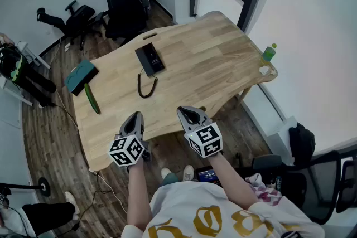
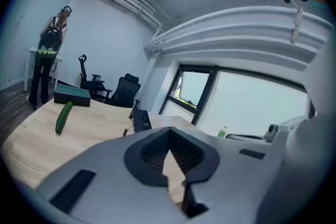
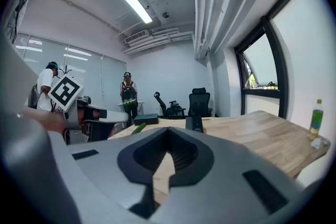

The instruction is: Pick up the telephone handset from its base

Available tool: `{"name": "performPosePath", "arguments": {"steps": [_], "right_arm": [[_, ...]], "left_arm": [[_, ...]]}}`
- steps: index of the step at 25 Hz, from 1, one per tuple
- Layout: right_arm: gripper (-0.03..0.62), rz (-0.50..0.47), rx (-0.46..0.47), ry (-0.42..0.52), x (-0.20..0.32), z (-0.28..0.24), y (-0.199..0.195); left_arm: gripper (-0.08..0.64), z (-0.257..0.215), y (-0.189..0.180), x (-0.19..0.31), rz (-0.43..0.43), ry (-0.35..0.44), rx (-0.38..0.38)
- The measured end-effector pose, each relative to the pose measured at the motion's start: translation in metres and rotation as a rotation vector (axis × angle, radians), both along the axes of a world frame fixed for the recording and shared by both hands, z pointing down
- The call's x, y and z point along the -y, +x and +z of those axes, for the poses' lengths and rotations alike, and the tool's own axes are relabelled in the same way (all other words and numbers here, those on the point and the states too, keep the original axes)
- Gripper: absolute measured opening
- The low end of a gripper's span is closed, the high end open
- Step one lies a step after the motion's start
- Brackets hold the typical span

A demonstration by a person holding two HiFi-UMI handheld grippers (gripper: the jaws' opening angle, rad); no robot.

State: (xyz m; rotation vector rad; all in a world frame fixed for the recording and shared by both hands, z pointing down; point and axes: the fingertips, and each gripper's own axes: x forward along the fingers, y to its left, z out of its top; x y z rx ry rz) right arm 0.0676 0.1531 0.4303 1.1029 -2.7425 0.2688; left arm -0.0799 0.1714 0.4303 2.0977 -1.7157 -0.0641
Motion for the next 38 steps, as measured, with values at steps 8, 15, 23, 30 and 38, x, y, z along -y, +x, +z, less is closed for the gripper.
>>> {"name": "performPosePath", "arguments": {"steps": [8,15,23,30,38], "right_arm": [[0.005,0.003,0.000,0.013,-0.001,-0.004,0.005],[0.005,-0.007,0.013,0.002,0.005,-0.008,0.000],[0.005,-0.028,-0.037,0.017,0.013,0.001,-0.006],[0.005,-0.038,-0.069,0.004,0.046,0.014,-0.015],[0.005,-0.011,-0.092,-0.041,0.121,0.033,-0.025]], "left_arm": [[0.006,-0.002,0.002,-0.001,0.000,0.000,0.003],[0.006,-0.007,0.001,0.000,0.011,-0.002,0.011],[0.006,0.006,-0.002,0.007,0.010,-0.029,-0.009],[0.006,0.015,-0.009,0.046,0.012,-0.035,-0.021],[0.006,0.033,-0.022,0.129,0.048,-0.074,-0.034]]}}
